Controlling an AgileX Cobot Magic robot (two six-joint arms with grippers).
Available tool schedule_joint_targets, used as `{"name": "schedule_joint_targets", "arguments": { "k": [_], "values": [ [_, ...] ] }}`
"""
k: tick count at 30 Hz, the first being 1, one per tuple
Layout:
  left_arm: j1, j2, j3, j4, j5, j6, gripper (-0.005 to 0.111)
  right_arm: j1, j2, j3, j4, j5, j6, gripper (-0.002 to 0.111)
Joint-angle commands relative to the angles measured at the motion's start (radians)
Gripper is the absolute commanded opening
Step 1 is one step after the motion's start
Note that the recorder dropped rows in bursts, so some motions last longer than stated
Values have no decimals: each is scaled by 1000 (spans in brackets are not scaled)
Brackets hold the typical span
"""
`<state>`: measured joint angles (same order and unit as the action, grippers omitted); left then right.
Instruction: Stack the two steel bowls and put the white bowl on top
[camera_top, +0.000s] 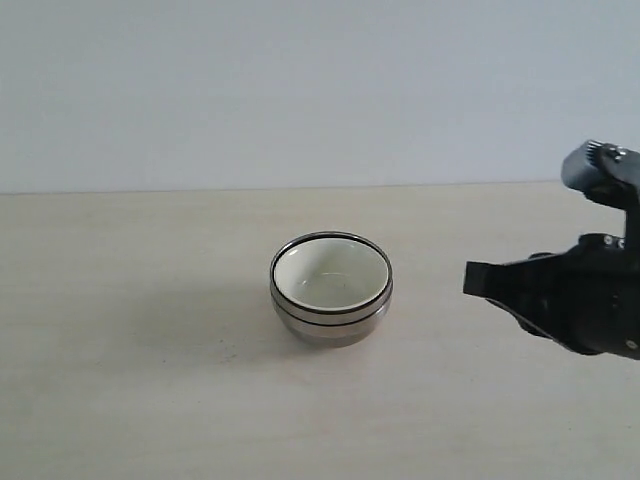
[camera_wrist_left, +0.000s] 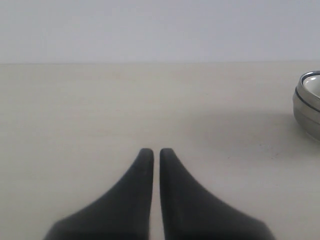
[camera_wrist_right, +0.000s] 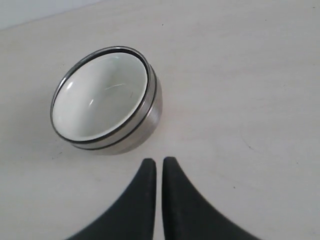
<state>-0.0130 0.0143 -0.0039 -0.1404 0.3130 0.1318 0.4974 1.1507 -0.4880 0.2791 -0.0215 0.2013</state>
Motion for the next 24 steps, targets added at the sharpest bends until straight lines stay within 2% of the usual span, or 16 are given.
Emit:
{"name": "schedule_joint_targets", "arguments": {
  "k": [1,9,24],
  "values": [
    [3,-7,4,-8,-2,-9,4,1,-136,80,2,-2,19,0],
    [3,-7,4,-8,-2,-9,4,1,-284,118,2,194,29,0],
    [3,-7,4,-8,-2,-9,4,1,-303,118,2,202,29,0]
  ]
}}
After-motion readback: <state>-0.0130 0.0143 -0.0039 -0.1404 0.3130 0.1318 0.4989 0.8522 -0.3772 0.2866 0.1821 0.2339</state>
